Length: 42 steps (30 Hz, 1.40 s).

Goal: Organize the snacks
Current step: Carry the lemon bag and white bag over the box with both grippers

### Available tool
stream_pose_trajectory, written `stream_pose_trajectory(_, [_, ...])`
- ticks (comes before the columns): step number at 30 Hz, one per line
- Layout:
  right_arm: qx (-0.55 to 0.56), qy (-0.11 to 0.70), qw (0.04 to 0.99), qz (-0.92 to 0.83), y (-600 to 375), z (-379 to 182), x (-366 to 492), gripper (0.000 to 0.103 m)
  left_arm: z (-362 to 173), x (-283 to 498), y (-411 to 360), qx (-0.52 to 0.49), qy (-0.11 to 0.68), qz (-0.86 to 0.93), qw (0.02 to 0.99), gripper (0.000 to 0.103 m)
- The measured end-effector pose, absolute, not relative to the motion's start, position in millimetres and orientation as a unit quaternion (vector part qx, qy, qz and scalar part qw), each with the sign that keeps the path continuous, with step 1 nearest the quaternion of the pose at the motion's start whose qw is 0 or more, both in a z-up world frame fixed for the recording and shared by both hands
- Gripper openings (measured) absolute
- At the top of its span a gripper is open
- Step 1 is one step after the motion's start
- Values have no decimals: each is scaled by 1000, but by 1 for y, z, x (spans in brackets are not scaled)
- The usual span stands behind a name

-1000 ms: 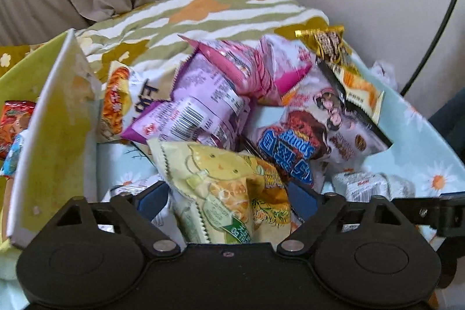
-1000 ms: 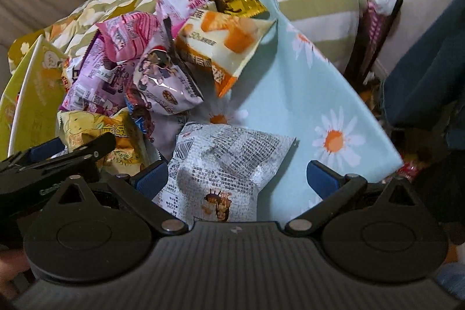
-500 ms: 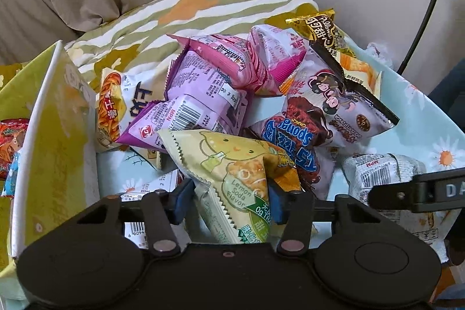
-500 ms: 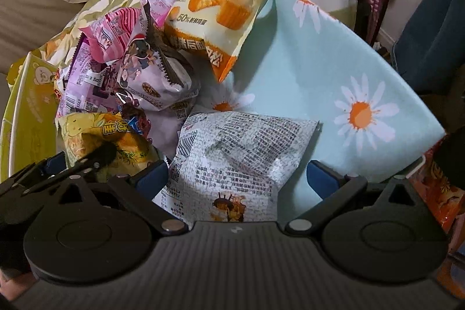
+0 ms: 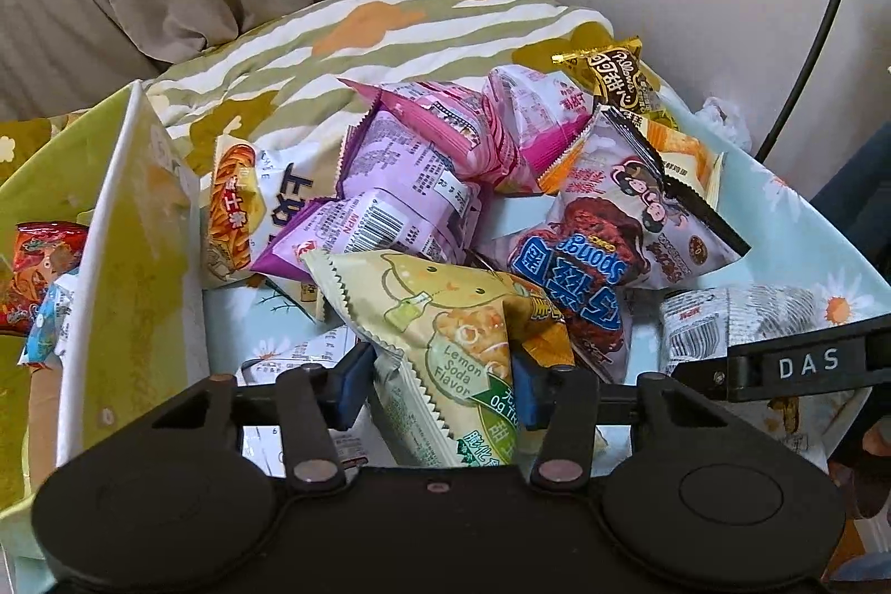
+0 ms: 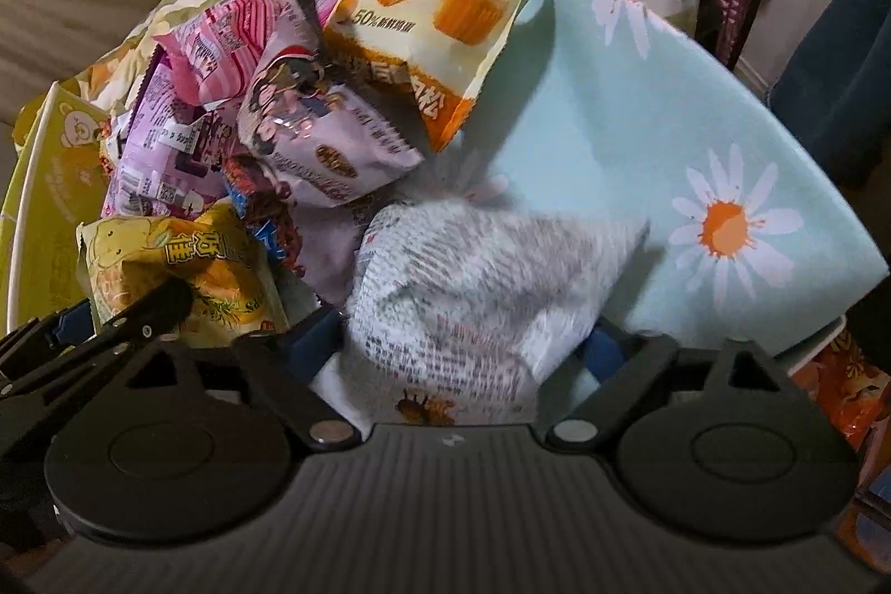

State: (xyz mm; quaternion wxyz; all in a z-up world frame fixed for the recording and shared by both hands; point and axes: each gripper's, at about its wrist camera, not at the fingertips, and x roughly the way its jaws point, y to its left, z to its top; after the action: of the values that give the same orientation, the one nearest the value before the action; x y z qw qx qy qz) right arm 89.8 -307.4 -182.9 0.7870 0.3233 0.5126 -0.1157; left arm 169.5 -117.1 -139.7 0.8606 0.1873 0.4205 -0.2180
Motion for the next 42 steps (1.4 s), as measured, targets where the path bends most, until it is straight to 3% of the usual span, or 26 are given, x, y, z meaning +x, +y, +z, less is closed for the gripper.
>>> stream_pose_trajectory(3, [324,512,788,-109,-307,-182,89,80,-137,168,-117,186,418,-217,863,54])
stream_pose_trajectory(9, [300,509,799,-110,-305,-173,87,74,-130,163,-113,180,411,-212,868,54])
stream_pose_trajectory(42, [235,426,874,8,-266,-64,88,71,-33,128,-56,109,314,-105,937,54])
